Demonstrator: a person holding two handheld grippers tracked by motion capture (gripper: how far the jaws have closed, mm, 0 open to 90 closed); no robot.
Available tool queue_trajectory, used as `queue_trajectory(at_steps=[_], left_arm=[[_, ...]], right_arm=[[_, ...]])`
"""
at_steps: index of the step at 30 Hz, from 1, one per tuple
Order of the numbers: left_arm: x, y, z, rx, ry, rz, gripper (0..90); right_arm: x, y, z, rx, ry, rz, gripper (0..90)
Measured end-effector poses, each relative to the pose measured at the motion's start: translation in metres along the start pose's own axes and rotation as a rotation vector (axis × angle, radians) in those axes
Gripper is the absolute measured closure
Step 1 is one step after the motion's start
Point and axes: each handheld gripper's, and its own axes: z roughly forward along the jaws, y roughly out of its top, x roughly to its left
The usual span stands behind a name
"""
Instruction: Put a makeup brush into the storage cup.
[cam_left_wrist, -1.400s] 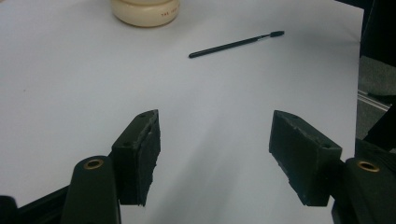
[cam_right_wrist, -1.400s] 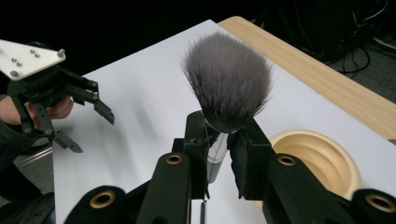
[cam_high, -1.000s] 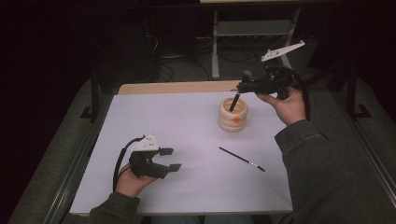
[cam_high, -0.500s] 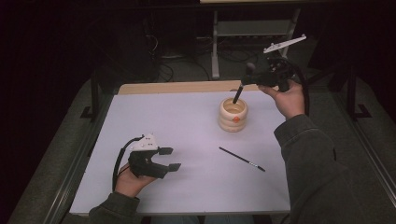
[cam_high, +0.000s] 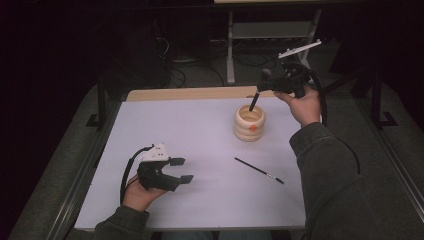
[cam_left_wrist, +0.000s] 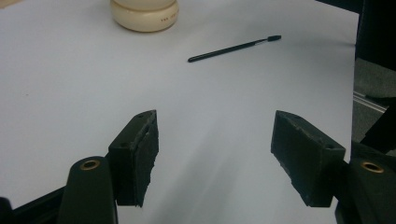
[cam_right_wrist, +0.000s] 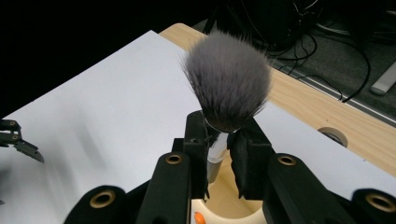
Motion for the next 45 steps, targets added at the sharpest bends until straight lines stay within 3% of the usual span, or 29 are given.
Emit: queue_trajectory(at_steps=[16,42,45], left_arm=[[0.000,-0.001,-0.001,-0.010,-0.002,-0.010,31.1],[0.002,-0.001,-0.002,0.000,0.001,0.001,30.9],[0.002,-0.001,-0.002,0.003,0.001,0.001,30.8]], right_arm=[[-0.010,-0.006,0.015,0.040,-0.038,0.024,75.9],[-0.020,-0.029,0.038,0.058,-0.038,0.094,75.9],[-0.021,-0.030,0.040,0.064,-0.043,0.077,75.9]])
